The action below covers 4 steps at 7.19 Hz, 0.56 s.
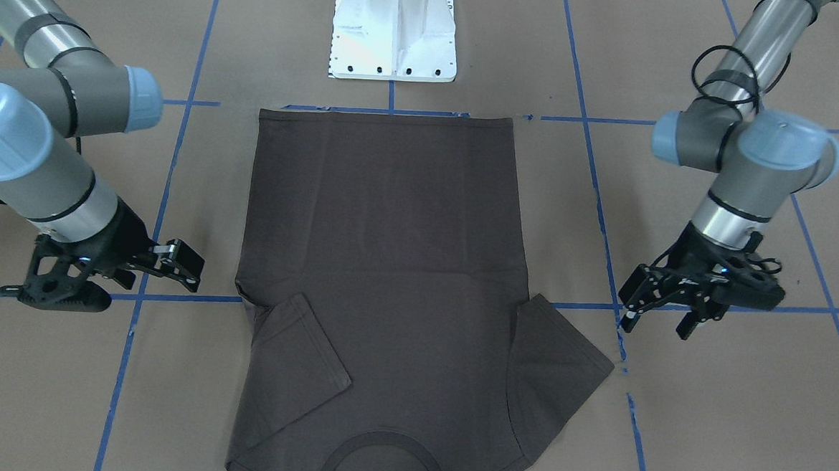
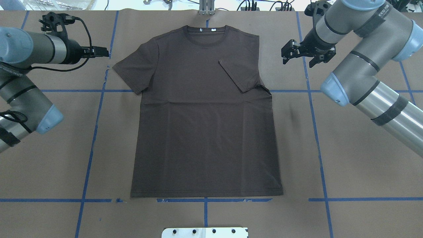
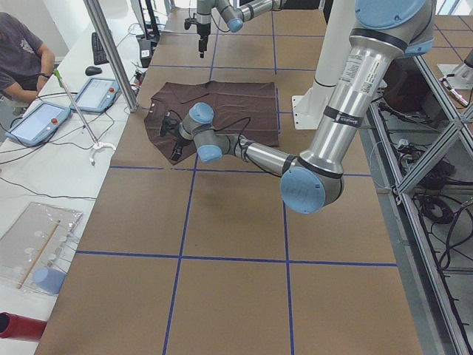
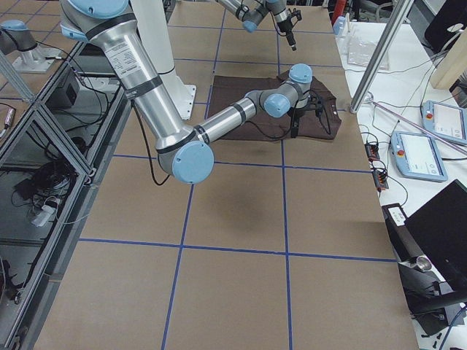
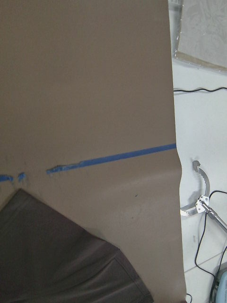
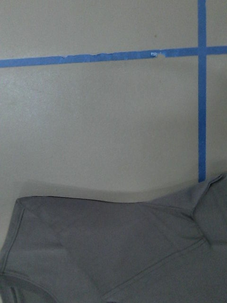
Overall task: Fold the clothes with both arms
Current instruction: 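Release the sleeve and raise the right gripper while the left gripper approaches the other sleeve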
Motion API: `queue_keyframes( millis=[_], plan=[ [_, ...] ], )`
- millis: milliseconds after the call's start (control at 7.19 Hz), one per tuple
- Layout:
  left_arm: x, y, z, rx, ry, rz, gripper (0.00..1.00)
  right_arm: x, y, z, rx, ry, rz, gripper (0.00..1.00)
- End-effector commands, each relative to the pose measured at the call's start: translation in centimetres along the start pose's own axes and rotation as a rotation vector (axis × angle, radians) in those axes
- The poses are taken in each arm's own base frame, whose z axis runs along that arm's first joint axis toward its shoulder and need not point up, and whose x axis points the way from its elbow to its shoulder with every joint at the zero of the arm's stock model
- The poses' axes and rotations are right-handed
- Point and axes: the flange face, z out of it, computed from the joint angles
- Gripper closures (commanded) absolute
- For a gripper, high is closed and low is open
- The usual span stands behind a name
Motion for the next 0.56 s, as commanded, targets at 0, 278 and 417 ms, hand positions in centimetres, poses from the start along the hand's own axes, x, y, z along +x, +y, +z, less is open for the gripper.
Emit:
queue_keyframes(
  millis=[0, 278, 417],
  plan=[
    [0.7, 2.0, 4.4, 0.062, -0.024, -0.017, 0.00, 1.8, 0.6, -0.4, -0.056, -0.016, -0.087, 0.00],
    [1.5, 3.0, 6.1, 0.076, -0.053, -0.007, 0.00, 1.8, 0.7, -0.4, -0.045, -0.016, -0.081, 0.00],
    [1.4, 3.7, 6.7, 0.065, -0.063, -0.002, 0.00, 1.6, 0.6, -0.5, -0.042, -0.017, -0.082, 0.00]
  ],
)
